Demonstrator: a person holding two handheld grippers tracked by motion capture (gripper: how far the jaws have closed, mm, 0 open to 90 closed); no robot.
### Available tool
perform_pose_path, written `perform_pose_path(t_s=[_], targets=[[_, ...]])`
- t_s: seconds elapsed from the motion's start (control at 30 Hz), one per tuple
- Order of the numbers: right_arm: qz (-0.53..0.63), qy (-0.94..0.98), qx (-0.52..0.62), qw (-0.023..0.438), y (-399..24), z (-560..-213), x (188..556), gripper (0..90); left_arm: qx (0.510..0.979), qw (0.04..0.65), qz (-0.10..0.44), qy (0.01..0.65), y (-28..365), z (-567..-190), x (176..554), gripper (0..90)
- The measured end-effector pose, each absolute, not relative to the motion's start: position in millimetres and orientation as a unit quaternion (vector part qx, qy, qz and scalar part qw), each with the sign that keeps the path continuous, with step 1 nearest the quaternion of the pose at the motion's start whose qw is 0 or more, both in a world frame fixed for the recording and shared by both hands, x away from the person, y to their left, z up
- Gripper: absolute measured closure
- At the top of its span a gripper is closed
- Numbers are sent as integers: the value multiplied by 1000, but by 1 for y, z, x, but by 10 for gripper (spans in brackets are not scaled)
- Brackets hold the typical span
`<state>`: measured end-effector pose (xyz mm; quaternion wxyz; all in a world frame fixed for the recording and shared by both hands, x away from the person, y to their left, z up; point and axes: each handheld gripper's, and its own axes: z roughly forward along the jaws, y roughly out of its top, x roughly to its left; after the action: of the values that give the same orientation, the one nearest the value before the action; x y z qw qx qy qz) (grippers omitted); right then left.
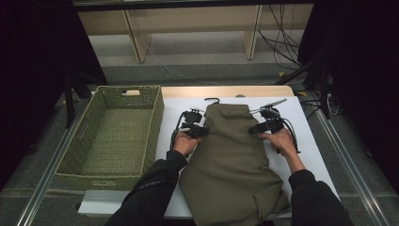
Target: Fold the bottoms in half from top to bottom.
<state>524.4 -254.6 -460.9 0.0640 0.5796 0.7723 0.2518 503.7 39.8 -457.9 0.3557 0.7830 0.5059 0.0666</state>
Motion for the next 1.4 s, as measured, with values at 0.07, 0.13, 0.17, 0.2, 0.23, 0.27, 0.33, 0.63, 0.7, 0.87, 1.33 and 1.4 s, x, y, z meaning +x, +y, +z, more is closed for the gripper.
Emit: perform_pose_path(t_s=[0.07,0.13,0.17,0.2,0.23,0.27,0.33,0.63,0.7,0.87,1.33,1.4], targets=[[246,775,579,60,-252,-464,527,424,782,357,66,506,40,-458,504,872],[243,775,579,64,-250,-463,529,454,783,356,66,505,40,-458,504,872],[241,776,580,64,-249,-463,530,472,784,356,65,505,39,-458,504,872],[241,775,580,64,-248,-463,531,497,785,355,66,504,39,-458,504,872],[239,777,578,66,-246,-463,531,529,785,355,65,504,39,-458,504,872],[234,778,579,66,-245,-463,532,569,784,356,65,505,39,-458,504,872],[224,781,578,78,-243,-463,532,659,783,356,64,505,40,-458,504,872],[251,777,576,47,-248,-459,532,862,781,363,58,505,44,-458,505,872],[264,777,570,45,-251,-455,531,868,778,365,55,509,45,-458,506,872],[282,773,566,50,-255,-442,530,873,774,372,63,509,46,-456,506,872],[311,766,558,74,-254,-414,536,877,757,388,82,520,49,-446,514,874],[313,765,558,78,-253,-410,537,877,753,392,86,521,50,-443,515,875]])
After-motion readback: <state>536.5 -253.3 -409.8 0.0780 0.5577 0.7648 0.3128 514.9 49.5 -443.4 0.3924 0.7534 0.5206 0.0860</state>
